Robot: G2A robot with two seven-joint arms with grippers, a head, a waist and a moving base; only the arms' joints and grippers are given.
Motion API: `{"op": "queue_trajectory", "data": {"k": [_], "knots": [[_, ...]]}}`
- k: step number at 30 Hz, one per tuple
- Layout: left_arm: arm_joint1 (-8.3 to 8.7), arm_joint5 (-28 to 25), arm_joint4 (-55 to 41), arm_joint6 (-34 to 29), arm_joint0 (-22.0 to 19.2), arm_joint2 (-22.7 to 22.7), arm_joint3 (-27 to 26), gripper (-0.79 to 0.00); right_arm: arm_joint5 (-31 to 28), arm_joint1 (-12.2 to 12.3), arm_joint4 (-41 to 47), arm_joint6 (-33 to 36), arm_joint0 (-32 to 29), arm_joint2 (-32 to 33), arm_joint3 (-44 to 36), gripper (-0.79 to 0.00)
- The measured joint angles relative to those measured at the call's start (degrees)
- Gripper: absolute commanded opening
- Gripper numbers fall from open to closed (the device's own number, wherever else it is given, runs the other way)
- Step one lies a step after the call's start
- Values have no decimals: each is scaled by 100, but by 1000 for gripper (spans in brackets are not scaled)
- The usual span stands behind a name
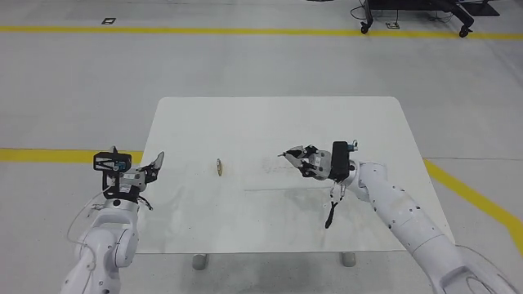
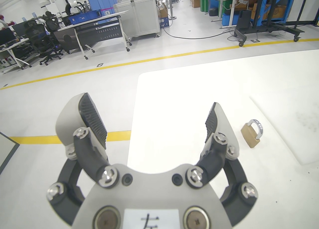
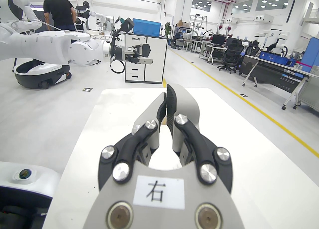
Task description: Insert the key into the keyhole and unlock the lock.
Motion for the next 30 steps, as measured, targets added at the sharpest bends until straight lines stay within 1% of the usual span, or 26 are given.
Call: {"op": "queue_trajectory", "data": {"k": [2,4,5,7,8,9,11,12,13,14,15,16,17,18,23,26,28,29,30], "knots": [[-19,59,18,176,50,10,-75,0,0,0,1,0,0,0,-1,-785],[-28,-418,-527,286,45,-5,-86,0,1,0,3,2,-2,-1,-2,-785],[-22,-810,-948,271,6,-43,-35,0,0,-5,27,27,-17,-17,-21,-785],[12,-2069,-2188,32,-158,-135,185,0,-181,-47,242,210,-52,-130,-110,-785],[32,-2671,-2702,-168,-260,-117,305,0,-302,-73,388,314,-44,-199,-138,-785],[57,-3406,-3305,-498,-423,-33,473,0,-455,-111,615,454,-18,-297,-160,-785],[84,-4319,-4126,-1059,-703,212,725,0,-588,-165,946,588,34,-470,-163,-785],[100,-4806,-4670,-1487,-907,439,907,0,-599,-191,1096,605,85,-609,-110,-785],[111,-5095,-5102,-1857,-1070,634,1057,0,-597,-206,1177,605,136,-717,-56,-785],[128,-5294,-5536,-2266,-1253,816,1200,0,-592,-218,1255,603,193,-827,0,-785],[157,-5399,-6040,-2822,-1513,998,1328,0,-588,-228,1373,600,270,-957,71,-785],[175,-5379,-6316,-3182,-1679,1071,1369,0,-587,-229,1469,595,326,-1019,122,-785],[183,-5341,-6491,-3448,-1775,1095,1379,0,-587,-225,1546,592,365,-1046,161,-785],[185,-5312,-6554,-3631,-1781,1095,1376,0,-587,-221,1589,590,384,-1050,181,-785],[183,-5305,-6395,-3391,-1733,1093,1347,0,-587,-221,1582,591,379,-1041,177,-785],[167,-5436,-6190,-3193,-1777,1185,1365,0,-588,-221,1582,592,378,-1042,176,-785],[116,-5754,-6122,-2850,-1885,1400,1586,0,-588,-242,1721,648,315,-1113,86,-785],[87,-5938,-6229,-2707,-1957,1559,1738,0,-588,-258,1860,705,300,-1164,64,-785],[55,-6082,-6543,-2570,-2087,1795,1923,0,-588,-279,2087,786,301,-1247,56,-785]]}}
